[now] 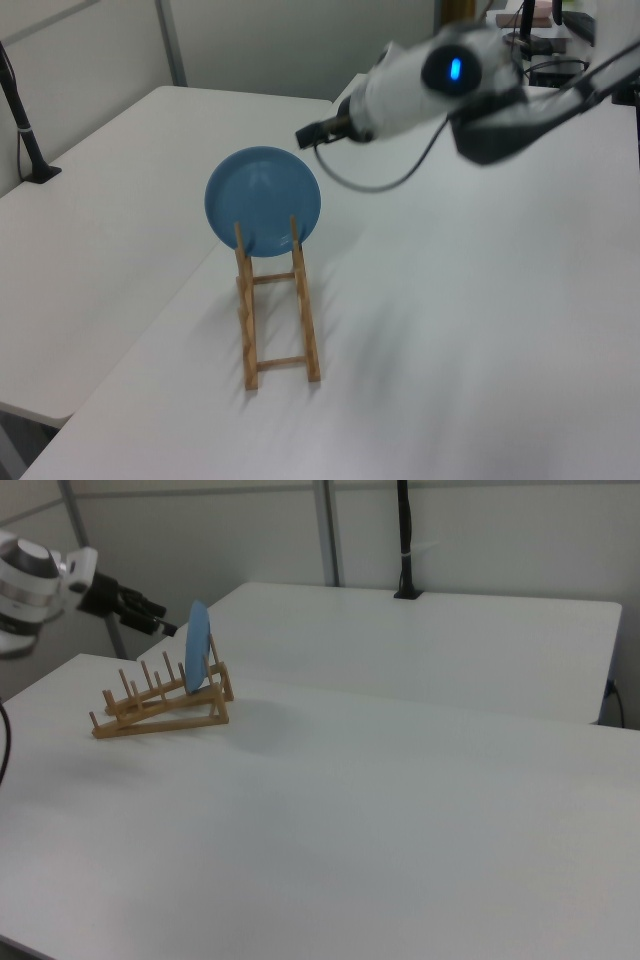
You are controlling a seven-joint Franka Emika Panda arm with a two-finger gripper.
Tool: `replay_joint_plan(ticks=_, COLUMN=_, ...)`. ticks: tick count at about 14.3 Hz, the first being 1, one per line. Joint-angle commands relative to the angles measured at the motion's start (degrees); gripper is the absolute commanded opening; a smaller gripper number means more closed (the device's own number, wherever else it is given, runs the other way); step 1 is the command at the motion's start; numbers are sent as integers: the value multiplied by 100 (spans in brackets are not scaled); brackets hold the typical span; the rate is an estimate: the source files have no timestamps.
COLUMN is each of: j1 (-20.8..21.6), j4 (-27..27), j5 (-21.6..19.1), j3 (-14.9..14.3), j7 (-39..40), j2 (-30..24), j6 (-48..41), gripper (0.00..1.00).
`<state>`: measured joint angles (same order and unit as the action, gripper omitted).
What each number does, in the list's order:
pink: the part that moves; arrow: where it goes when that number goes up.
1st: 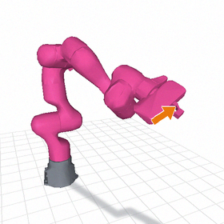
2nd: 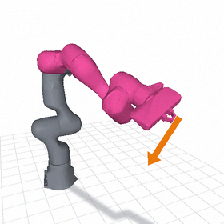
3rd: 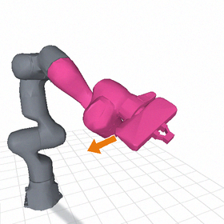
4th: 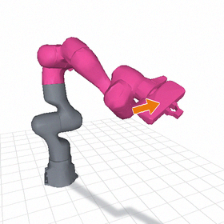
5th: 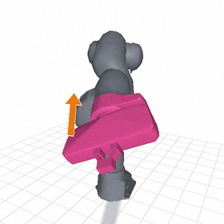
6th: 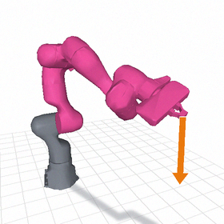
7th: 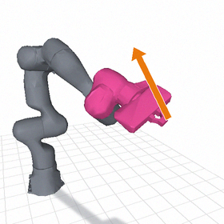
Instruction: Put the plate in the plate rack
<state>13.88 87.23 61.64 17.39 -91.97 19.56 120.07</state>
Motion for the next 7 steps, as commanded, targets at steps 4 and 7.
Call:
replay_joint_plan(ticks=4, j1=-560, j4=215, j5=-3470, j3=-200, j7=2901, j2=-1181, j6=-790, gripper=100)
replay_joint_plan(ticks=7, j1=-667, j4=522, j5=-4510, j3=-472, j7=4254, j2=-1665, j6=-1511, gripper=100)
